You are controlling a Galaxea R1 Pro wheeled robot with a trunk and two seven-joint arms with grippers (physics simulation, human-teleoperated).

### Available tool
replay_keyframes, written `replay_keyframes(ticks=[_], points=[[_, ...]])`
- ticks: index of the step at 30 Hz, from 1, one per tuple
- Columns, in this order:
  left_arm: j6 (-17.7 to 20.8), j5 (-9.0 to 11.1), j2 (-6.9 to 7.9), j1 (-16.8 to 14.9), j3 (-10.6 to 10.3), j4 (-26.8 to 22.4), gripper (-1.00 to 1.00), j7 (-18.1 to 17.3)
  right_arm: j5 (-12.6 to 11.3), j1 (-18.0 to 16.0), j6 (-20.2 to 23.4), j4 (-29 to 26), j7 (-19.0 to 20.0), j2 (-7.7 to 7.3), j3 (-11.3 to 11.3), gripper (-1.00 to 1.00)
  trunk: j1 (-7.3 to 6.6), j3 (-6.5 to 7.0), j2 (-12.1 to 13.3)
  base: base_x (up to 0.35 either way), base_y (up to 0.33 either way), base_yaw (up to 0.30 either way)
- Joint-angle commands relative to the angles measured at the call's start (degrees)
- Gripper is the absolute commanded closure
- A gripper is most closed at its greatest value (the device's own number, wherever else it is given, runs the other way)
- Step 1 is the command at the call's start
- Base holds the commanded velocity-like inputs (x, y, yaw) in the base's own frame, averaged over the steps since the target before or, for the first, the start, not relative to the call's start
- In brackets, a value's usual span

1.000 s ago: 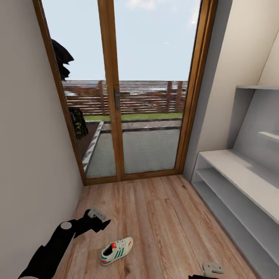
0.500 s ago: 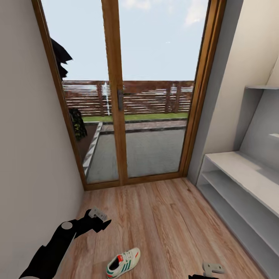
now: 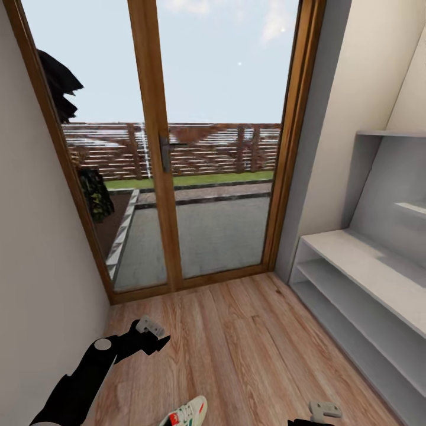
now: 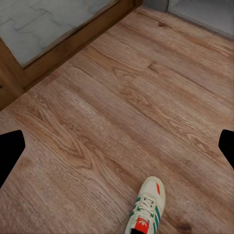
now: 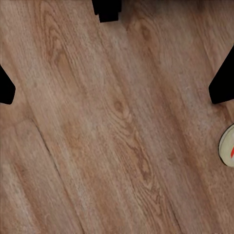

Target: Pick up the two gym shoes and the two sandals from the corridor floor and place them onto the hallstand (shoe rack) in the corridor, making sure they are on the rack and not on the floor. Arrange them so the two gym shoes are next to each other and the two sandals are next to each other.

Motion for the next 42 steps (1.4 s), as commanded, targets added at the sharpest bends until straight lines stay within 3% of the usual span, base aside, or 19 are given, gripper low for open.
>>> replay_keyframes(ticks=[1,12,18,20,24,26,42], points=[[0.3,-0.2,0.02,0.0,0.0,-0.1,-1.0,-0.2,-0.1,0.0,0.3,-0.1,-0.1,0.0,0.0,-1.0,0.0,-0.06,0.0,0.016,0.001,-0.008],[0.3,-0.2,0.02,0.0,-0.2,-0.1,-1.0,-0.2,-0.2,0.0,0.3,0.0,0.0,0.0,-0.1,-1.0,0.0,-0.06,0.0,0.088,0.0,-0.002],[0.2,-2.1,0.43,0.6,0.0,0.0,-1.0,-0.4,0.1,0.3,0.2,-1.9,-0.1,-0.17,0.0,-1.0,0.0,-0.06,0.0,0.0,0.0,0.0],[0.9,-1.5,0.39,0.8,-0.1,-0.7,-1.0,0.2,0.0,0.3,0.1,-2.6,-0.1,-0.15,-0.2,-1.0,0.0,-0.06,0.0,0.0,0.0,0.0],[1.5,-2.6,0.37,0.8,-0.1,-2.0,-1.0,0.3,0.0,0.3,0.2,-3.9,-0.1,-0.13,-0.2,-1.0,0.0,-0.06,0.0,0.0,0.0,0.0],[1.9,-2.6,-0.28,1.4,-0.2,-2.6,-1.0,0.8,-0.1,-0.3,-0.1,-4.5,0.1,-0.03,-0.4,-1.0,0.0,-0.06,0.0,0.0,0.0,0.0],[1.7,-2.7,-0.26,1.4,-0.2,-4.7,-1.0,0.7,0.4,-1.0,0.1,-9.7,-0.1,0.0,0.1,-1.0,0.0,-0.06,0.0,0.0,0.0,0.0]])
